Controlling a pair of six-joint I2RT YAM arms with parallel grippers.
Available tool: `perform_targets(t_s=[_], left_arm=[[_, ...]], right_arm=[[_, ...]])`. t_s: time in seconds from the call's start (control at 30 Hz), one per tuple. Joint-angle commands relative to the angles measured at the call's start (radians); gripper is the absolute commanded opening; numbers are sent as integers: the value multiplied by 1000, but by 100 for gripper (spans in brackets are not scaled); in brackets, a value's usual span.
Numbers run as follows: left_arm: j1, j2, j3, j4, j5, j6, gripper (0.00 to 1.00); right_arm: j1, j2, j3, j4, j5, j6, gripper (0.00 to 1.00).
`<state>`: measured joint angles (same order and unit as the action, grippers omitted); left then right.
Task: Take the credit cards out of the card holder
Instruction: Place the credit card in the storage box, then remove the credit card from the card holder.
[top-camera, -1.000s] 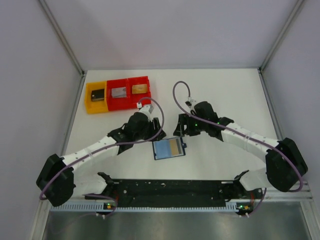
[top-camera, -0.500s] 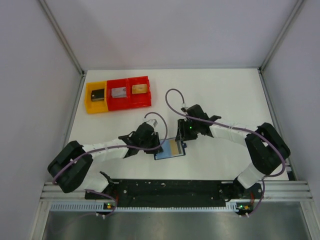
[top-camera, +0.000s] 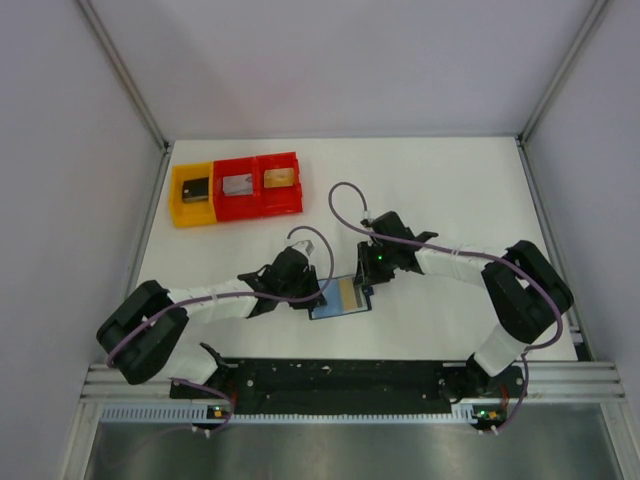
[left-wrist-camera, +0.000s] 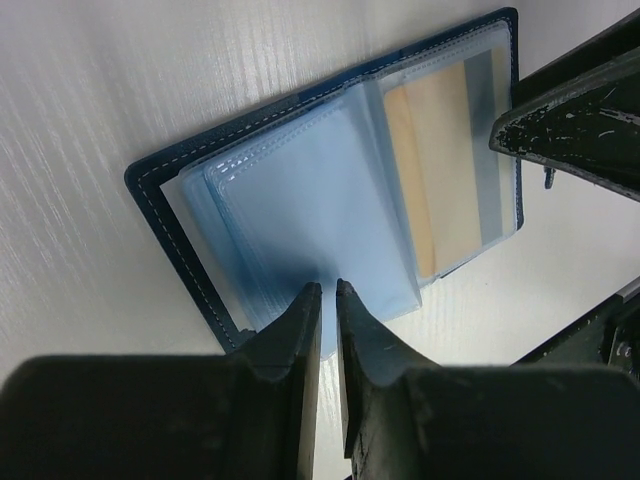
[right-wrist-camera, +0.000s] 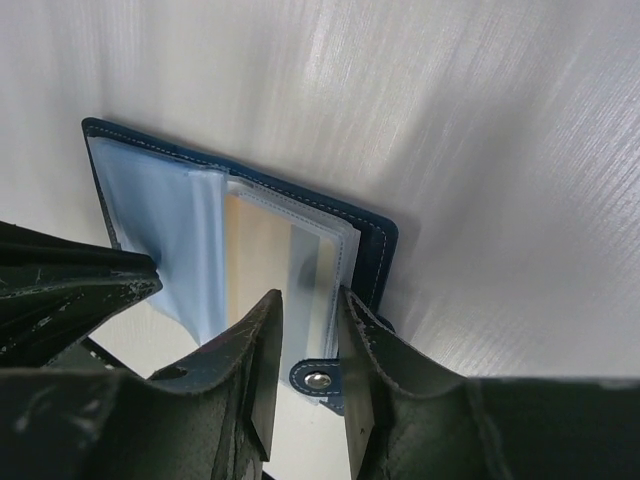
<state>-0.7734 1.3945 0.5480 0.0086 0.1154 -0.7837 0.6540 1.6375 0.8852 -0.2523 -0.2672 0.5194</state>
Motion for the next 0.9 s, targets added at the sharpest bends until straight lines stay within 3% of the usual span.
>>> perform_targets(t_s=[0.0, 0.57, 0.87], left_arm=[[-6, -2, -19, -4, -14, -2, 16], [-6, -100, -37, -36, -66, -34, 16], [-6, -166, -49, -42, -86, -43, 16]], right_arm=[[18, -19, 38, 8, -38, 4, 27], [71, -81, 124, -5, -176, 39, 25], [82, -47, 106, 1, -122, 30, 26]])
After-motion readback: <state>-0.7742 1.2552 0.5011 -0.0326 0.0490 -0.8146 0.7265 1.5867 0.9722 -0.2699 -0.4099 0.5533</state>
